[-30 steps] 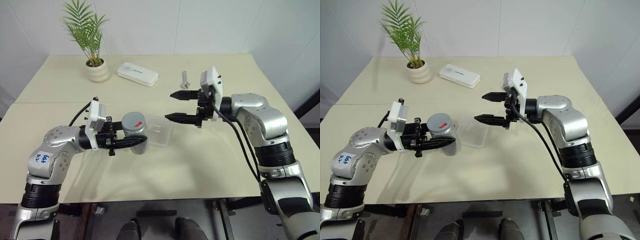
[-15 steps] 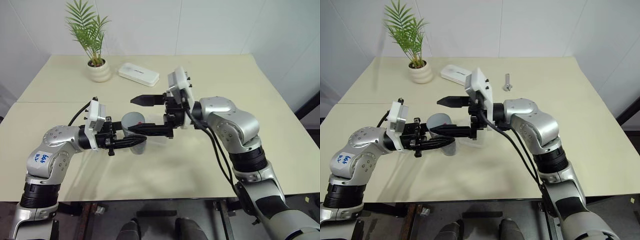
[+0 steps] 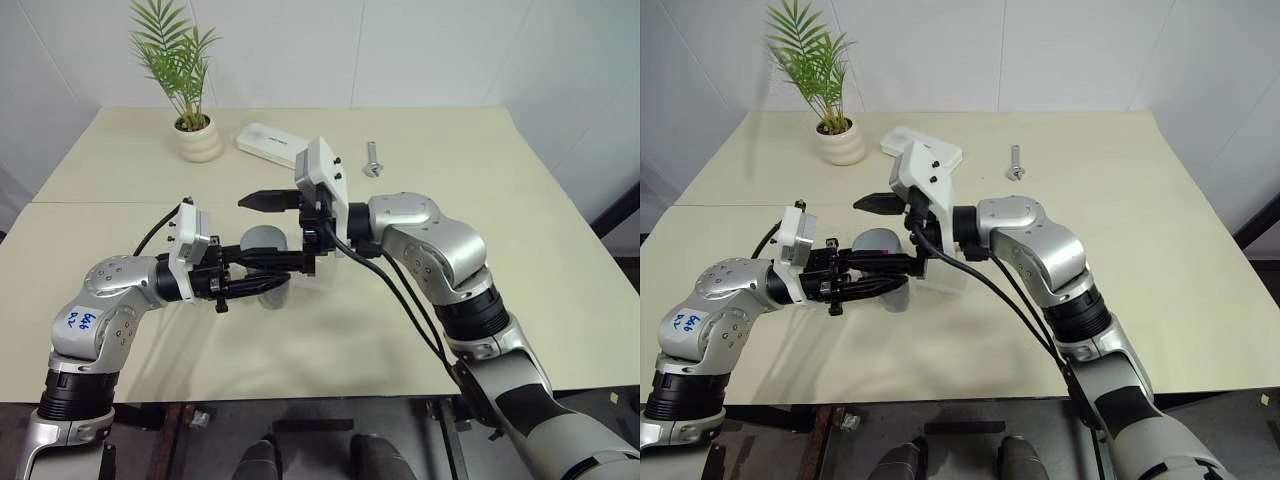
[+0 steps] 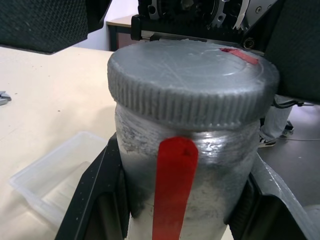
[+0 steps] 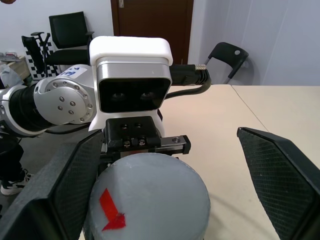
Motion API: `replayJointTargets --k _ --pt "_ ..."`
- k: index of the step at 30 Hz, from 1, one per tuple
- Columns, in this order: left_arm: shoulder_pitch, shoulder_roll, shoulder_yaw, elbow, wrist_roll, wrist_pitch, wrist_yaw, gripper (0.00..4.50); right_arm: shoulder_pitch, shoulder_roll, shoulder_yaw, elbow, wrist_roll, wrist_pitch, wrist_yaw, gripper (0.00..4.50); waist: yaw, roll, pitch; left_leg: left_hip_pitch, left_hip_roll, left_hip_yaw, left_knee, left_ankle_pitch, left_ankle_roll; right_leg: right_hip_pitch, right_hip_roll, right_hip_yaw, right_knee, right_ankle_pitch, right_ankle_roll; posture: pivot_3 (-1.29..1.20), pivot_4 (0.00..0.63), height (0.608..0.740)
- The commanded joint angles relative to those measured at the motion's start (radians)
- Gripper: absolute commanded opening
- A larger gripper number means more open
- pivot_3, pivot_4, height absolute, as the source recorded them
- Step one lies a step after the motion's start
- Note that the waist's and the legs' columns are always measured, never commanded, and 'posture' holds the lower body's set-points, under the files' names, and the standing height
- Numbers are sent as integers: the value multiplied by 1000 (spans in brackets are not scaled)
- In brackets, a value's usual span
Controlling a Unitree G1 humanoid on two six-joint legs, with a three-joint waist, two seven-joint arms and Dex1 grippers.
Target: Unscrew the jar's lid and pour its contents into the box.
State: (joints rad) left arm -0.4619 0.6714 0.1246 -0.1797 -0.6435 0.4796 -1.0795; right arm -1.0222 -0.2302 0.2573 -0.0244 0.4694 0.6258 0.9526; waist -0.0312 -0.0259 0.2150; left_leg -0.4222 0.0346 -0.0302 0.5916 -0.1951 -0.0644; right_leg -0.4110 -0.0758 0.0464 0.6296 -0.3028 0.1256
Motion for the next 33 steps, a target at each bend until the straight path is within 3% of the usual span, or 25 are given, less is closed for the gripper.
replayJointTargets --k 1,11,33 --pt "-3 5 9 -40 -21 -16 -19 1958 -5 -12 -5 -30 -5 15 0 4461 -1 0 0 0 0 0 0 0 0 0 0 0 0 0 0 0 150 740" --pt "-2 5 12 -41 -21 -17 -21 1958 28 -60 -20 -47 -7 34 9 4461 -1 0 0 0 0 0 0 0 0 0 0 0 0 0 0 0 150 740" --pt "24 17 32 -58 -30 0 -18 1958 40 -251 -210 90 72 66 50 4461 -6 0 0 0 0 1 0 0 0 0 0 2 0 0 0 0 150 740"
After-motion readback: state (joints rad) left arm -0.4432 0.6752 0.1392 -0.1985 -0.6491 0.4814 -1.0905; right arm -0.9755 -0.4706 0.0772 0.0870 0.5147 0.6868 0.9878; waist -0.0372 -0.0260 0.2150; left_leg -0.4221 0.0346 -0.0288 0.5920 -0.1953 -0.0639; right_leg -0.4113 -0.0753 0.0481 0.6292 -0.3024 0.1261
